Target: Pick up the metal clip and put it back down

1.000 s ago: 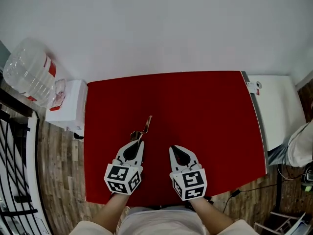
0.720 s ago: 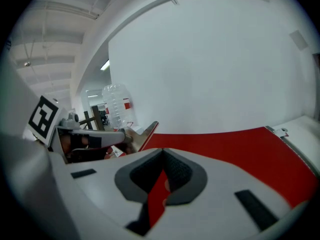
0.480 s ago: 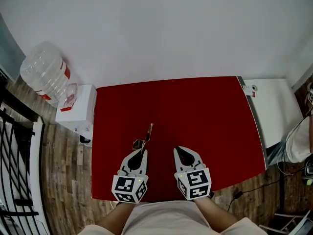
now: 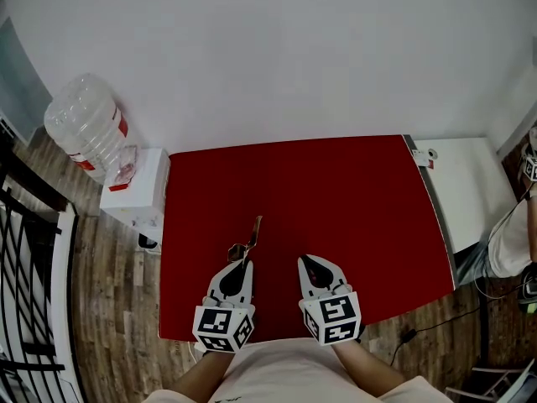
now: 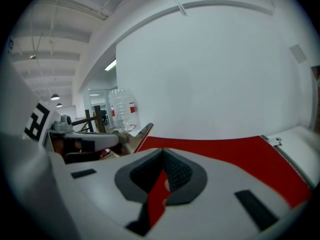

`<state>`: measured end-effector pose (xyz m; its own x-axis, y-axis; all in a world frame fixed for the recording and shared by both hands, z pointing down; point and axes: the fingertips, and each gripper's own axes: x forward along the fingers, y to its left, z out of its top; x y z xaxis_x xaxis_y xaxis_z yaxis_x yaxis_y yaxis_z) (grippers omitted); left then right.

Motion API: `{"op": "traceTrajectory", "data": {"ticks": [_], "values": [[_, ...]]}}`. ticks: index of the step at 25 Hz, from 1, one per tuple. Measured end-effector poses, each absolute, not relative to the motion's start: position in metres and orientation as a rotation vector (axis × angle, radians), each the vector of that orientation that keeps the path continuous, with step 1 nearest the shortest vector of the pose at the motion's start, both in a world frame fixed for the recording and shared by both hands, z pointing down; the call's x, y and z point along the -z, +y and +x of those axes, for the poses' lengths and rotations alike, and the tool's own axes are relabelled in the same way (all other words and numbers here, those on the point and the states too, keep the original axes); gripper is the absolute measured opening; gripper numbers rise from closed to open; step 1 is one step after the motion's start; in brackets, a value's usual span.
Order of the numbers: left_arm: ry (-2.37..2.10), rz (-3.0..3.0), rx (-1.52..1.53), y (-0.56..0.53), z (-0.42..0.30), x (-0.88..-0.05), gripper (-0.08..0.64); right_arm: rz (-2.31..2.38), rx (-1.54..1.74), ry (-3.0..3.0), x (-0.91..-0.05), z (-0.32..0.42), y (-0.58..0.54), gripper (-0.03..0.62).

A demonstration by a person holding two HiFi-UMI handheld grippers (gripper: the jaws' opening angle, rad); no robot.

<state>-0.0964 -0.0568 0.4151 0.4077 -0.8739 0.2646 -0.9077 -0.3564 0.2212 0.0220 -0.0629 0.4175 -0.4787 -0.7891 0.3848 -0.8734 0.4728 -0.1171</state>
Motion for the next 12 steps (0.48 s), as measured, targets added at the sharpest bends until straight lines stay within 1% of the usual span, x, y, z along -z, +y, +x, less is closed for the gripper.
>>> {"op": "traceTrajectory", "data": {"ticks": [12], "values": [[-1.553, 2.345, -0.127, -0.0523, -0.0969, -0.4052, 0.009, 1.413, -0.44, -2.453, -0.4151, 0.0194, -0.0529, 0.008]]}}
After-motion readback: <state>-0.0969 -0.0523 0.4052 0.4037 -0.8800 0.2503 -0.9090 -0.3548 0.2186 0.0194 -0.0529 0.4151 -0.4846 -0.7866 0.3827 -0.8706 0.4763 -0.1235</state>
